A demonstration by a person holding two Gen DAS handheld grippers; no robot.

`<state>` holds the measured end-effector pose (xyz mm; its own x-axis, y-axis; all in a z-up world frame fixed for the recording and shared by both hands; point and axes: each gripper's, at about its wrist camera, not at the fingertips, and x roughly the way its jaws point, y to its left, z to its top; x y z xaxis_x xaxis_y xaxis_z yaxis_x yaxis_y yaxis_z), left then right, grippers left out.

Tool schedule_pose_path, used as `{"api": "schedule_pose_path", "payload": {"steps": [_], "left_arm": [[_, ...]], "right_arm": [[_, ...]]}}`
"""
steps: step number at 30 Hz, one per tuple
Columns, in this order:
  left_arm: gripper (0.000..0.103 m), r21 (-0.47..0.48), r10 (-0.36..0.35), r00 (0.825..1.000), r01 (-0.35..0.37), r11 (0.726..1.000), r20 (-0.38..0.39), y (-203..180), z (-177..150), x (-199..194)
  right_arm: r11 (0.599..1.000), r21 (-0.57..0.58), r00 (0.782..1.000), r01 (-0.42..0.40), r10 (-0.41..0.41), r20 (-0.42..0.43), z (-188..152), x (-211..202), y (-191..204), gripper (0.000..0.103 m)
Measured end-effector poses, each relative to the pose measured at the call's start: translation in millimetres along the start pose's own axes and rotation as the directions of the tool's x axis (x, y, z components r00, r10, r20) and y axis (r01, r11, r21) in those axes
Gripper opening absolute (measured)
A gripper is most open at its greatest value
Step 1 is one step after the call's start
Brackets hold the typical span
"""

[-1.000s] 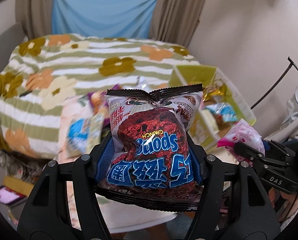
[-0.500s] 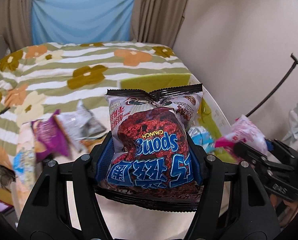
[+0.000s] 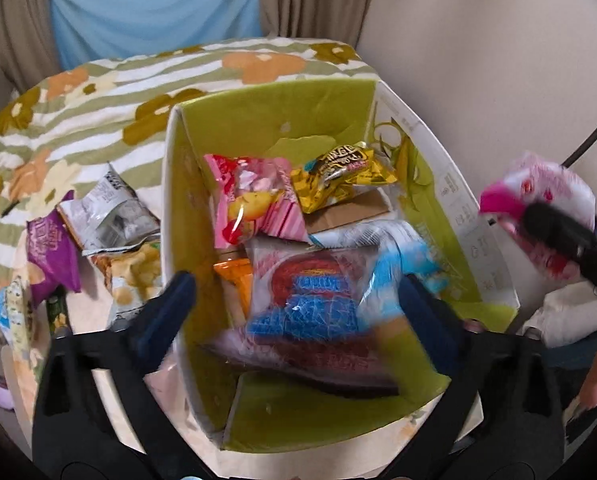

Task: Organize snacks
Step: 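Carry both bags into the yellow-green box and open both tools, then move both tools back over the remaining snack bags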

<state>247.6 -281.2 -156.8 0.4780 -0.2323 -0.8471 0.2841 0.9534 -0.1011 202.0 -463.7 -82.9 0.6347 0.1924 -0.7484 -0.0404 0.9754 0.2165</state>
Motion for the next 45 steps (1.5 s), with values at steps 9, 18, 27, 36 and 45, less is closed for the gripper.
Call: {"api": "schedule_pose_path", "payload": {"steps": [9,18,27,36,45], "left_arm": [[0.102,-0.054,0.025,1.0,-0.025,0.998,0.01,15,0,-14],[0.102,-0.084,0.076,0.997,-0.075,0.994,0.004,30,2,-19],[0.102,-0.123,0.108,0.994,-0.107,0.987,0.002,43,-7,-25],[0.102,-0.127,0.1,0.995,-0.1,0.987,-0.003,45,-21,-28],[0.102,-0.116,0.101,0.993,-0.095,0.989,0.055,45,-23,-58]], "right_arm": [[0.996,-0.054,0.998,-0.066,0.065,-0.021,16,16,4,0.054],[0.993,-0.067,0.99,-0.097,0.089,-0.107,39,66,4,0.056],[0.991,-0.021,0.987,-0.129,0.126,-0.095,38,80,1,0.088],[0.993,-0.051,0.99,-0.103,0.097,-0.106,16,68,2,0.088],[0.995,-0.078,0.995,-0.066,0.06,-0.077,15,35,15,0.088]]}}
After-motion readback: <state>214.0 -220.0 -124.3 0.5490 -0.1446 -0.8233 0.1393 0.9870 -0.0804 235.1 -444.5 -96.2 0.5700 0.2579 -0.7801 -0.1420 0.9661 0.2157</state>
